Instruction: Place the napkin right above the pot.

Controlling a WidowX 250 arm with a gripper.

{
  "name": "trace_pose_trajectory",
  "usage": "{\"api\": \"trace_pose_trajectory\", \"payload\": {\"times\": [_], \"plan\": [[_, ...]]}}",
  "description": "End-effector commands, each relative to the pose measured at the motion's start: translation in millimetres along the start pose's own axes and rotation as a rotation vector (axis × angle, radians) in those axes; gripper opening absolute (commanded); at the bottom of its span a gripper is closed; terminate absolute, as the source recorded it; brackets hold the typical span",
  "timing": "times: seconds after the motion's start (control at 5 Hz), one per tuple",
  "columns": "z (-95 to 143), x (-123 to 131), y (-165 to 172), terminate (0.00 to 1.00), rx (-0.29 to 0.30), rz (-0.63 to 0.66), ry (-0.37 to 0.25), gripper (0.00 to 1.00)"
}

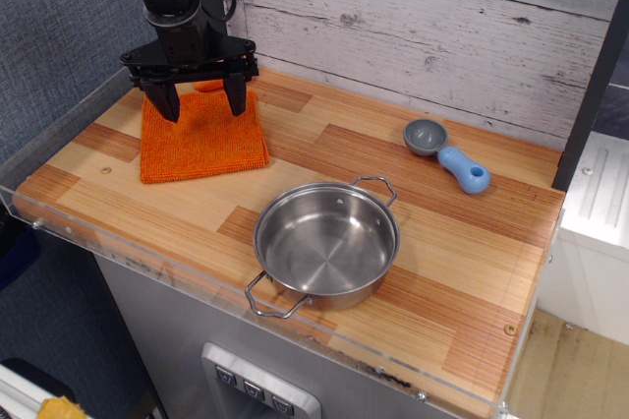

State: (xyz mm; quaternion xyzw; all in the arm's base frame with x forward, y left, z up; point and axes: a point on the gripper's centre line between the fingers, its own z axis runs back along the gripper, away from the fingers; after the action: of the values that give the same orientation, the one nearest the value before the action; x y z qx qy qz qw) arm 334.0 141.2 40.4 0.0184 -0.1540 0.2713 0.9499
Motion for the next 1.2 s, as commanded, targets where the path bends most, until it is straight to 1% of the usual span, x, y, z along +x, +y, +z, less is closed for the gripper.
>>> {"api": "trace_pose_trajectory", "payload": {"times": [0.0,0.2,0.4,0.6,0.8,1.0], "plan": [[-5,-1,5,0.00,0.016,0.001,0.010,1.00],[-10,-5,5,0.00,0.029,0.000,0.030,1.00],[-16,-9,7,0.00,0.005,0.019,0.061,1.00],[-12,-14,2,0.00,-0.005,0.027,0.076,1.00],[-6,-23,-9,0.00,-0.033,0.012,0.083,1.00],[1,-34,-20,0.00,-0.048,-0.010,0.089,1.00]]}}
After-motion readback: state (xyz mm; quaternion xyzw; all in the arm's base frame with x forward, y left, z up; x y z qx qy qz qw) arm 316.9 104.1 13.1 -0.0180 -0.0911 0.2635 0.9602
